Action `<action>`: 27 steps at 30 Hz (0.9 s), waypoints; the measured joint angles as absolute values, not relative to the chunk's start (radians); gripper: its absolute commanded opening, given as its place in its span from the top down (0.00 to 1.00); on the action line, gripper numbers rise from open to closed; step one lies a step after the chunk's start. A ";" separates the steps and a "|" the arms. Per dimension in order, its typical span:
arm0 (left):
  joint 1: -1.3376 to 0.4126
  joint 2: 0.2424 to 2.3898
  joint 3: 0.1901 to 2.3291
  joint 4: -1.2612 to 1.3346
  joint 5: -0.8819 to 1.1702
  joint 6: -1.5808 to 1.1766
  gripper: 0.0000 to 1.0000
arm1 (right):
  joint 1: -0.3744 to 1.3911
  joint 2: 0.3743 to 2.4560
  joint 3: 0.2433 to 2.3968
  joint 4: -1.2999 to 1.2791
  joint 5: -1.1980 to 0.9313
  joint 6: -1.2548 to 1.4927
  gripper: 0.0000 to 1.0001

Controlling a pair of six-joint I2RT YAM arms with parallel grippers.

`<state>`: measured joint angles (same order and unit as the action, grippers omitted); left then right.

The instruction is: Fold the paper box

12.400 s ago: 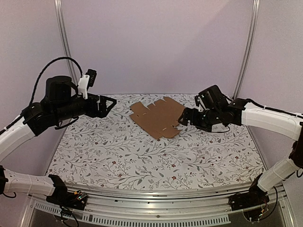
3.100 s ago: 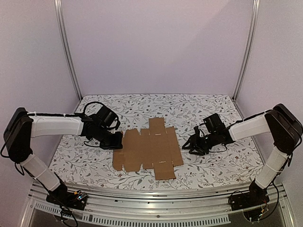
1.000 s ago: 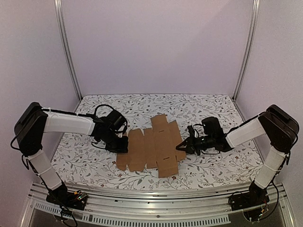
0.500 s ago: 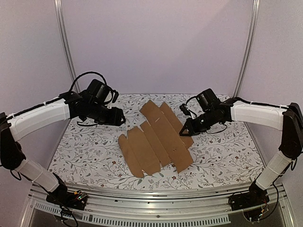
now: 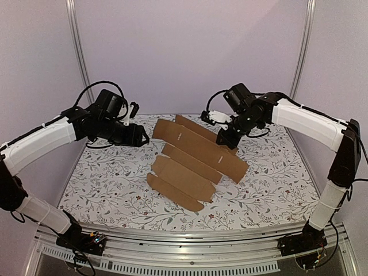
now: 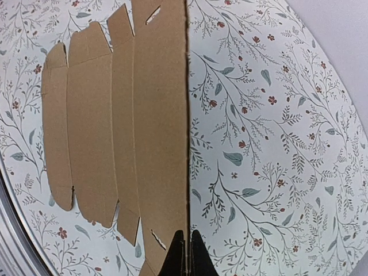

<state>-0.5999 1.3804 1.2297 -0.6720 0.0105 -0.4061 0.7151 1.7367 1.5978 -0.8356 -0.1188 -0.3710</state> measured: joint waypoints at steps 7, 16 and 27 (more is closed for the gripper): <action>-0.599 1.338 1.279 -0.673 0.100 -0.423 0.36 | 0.753 1.878 1.764 -0.942 0.103 -0.566 1.00; -0.598 1.342 1.327 -0.641 0.165 -0.477 0.63 | 0.834 1.940 1.789 -0.981 0.229 -0.705 1.00; -0.593 1.541 1.398 -0.565 0.183 -0.536 1.00 | 0.885 1.954 1.797 -0.977 0.295 -0.733 1.00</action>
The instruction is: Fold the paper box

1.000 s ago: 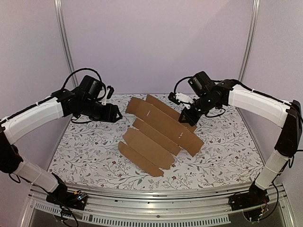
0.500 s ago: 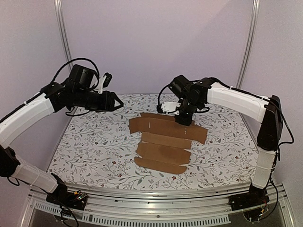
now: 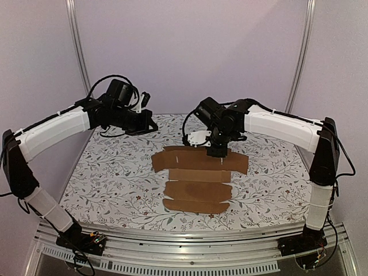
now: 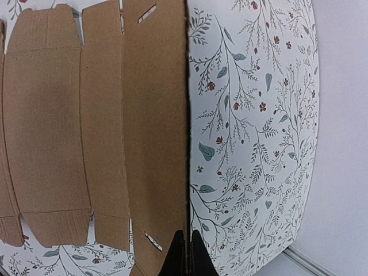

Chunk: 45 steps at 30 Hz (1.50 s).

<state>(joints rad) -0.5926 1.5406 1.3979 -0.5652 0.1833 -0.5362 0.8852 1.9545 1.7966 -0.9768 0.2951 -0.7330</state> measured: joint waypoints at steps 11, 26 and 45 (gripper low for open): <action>-0.591 1.686 1.402 -0.534 0.212 -0.567 1.00 | 0.888 1.954 1.796 -0.958 0.302 -0.718 1.00; -0.596 1.754 1.404 -0.527 0.278 -0.570 1.00 | 0.896 1.954 1.792 -0.910 0.301 -0.701 1.00; -0.633 1.763 1.359 -0.414 0.337 -0.697 1.00 | 0.896 1.952 1.735 -0.849 0.255 -0.582 1.00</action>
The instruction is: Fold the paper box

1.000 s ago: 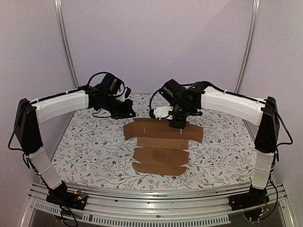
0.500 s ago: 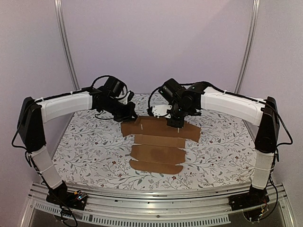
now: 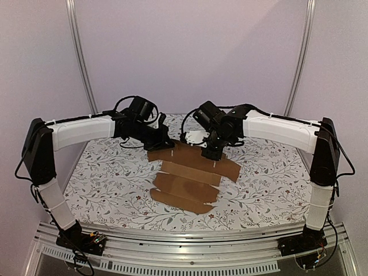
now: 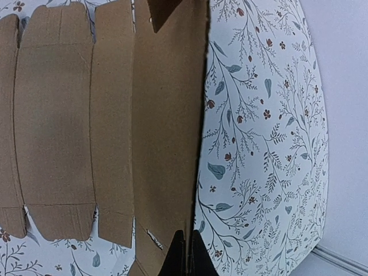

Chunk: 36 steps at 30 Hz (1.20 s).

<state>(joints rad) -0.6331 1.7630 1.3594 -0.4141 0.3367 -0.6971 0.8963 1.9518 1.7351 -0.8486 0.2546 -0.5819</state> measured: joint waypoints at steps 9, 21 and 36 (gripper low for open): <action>-0.637 1.781 1.347 -0.327 0.328 -0.770 1.00 | 0.896 1.909 1.663 -0.829 0.214 -0.529 1.00; -0.640 1.774 1.295 -0.323 0.290 -0.758 1.00 | 0.893 1.890 1.655 -0.818 0.215 -0.493 1.00; -0.640 1.653 1.116 -0.415 0.128 -0.683 1.00 | 0.823 1.906 1.661 -0.831 0.099 -0.469 1.00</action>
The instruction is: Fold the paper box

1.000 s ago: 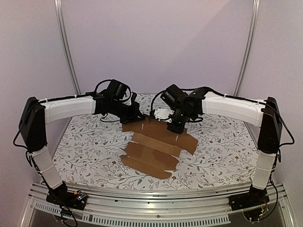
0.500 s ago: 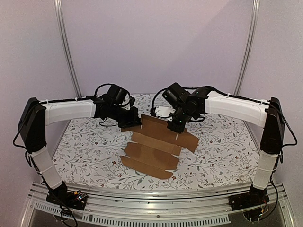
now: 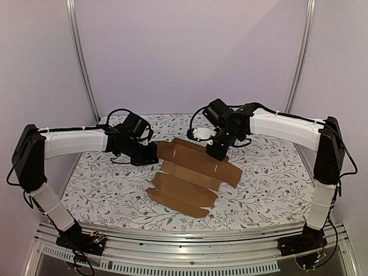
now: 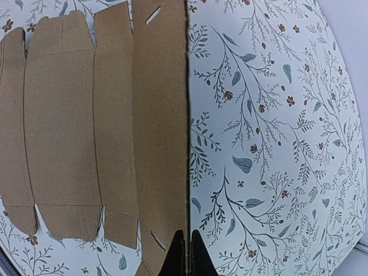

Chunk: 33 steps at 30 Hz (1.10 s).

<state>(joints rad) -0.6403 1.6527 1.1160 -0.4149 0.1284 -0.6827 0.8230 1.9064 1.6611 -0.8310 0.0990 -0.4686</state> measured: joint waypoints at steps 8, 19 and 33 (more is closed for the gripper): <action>-0.640 1.650 1.073 -0.394 0.067 -0.661 1.00 | 0.763 1.967 1.668 -0.868 -0.003 -0.453 1.00; -0.640 1.804 1.114 -0.352 0.047 -0.654 1.00 | 0.751 2.015 1.682 -0.876 -0.042 -0.432 1.00; -0.663 1.871 1.145 -0.356 -0.036 -0.627 1.00 | 0.748 2.045 1.695 -0.875 -0.063 -0.403 1.00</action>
